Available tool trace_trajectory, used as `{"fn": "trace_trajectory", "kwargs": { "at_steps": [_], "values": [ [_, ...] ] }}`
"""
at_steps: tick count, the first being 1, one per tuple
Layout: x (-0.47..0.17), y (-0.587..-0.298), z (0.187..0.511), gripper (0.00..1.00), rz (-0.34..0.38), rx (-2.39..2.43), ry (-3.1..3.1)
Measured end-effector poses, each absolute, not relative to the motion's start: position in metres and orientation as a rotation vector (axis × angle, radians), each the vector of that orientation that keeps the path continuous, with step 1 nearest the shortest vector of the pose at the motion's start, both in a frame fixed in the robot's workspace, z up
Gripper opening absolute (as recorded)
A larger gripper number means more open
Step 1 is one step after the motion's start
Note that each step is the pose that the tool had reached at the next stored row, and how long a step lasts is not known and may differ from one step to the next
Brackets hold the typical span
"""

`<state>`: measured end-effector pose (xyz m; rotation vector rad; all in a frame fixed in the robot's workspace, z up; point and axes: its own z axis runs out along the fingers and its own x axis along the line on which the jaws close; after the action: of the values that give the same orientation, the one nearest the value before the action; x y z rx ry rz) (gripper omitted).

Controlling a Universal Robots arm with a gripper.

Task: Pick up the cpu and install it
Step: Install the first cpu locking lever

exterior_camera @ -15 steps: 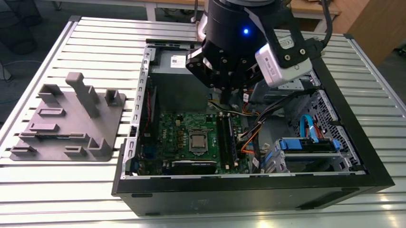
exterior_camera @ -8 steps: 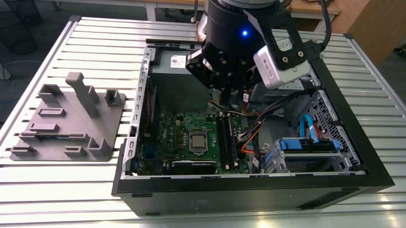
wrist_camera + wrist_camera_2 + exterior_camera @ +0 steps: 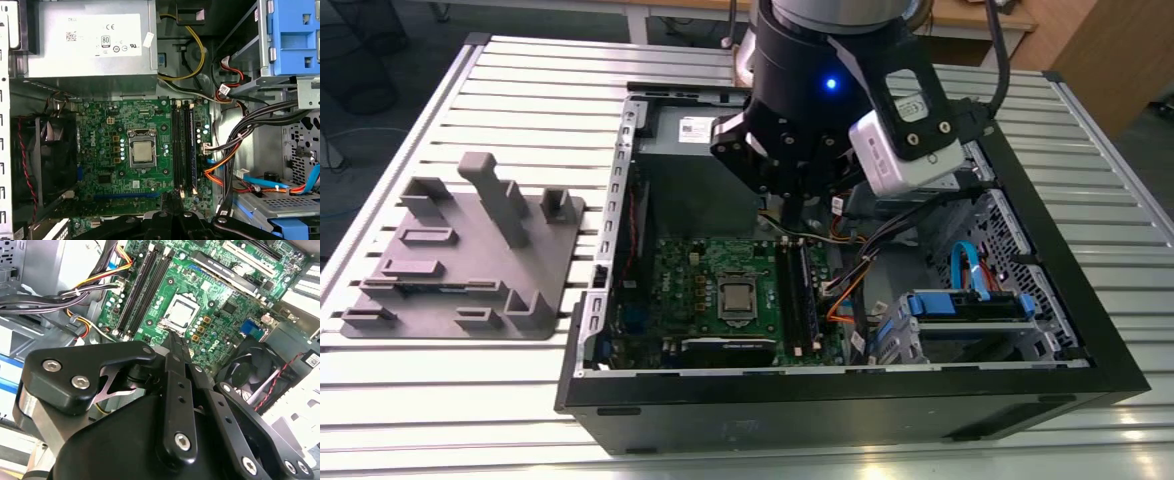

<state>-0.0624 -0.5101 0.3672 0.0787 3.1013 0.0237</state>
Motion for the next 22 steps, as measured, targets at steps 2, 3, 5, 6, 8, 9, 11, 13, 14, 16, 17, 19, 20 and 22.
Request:
{"fn": "trace_trajectory", "kwargs": {
  "at_steps": [2,3,5,6,8,9,11,13,14,16,17,19,20,22],
  "values": [
    [-0.062,-0.51,0.364,0.11,0.023,0.081,3.101],
    [-0.063,-0.509,0.362,0.11,0.023,0.084,3.101],
    [-0.063,-0.507,0.358,0.11,0.023,0.089,3.101],
    [-0.062,-0.504,0.357,0.11,0.023,0.092,3.101],
    [-0.063,-0.5,0.355,0.11,0.023,0.098,3.101],
    [-0.062,-0.499,0.353,0.11,0.023,0.1,3.101],
    [-0.062,-0.498,0.349,0.11,0.023,0.109,3.1],
    [-0.063,-0.498,0.346,0.11,0.021,0.12,3.1],
    [-0.063,-0.498,0.344,0.11,0.02,0.126,3.1],
    [-0.062,-0.498,0.34,0.11,0.02,0.137,3.099],
    [-0.063,-0.498,0.338,0.11,0.02,0.143,3.099],
    [-0.063,-0.498,0.335,0.11,0.019,0.153,3.098],
    [-0.063,-0.498,0.333,0.11,0.019,0.156,3.098],
    [-0.063,-0.498,0.332,0.11,0.019,0.157,3.098]
  ]
}}
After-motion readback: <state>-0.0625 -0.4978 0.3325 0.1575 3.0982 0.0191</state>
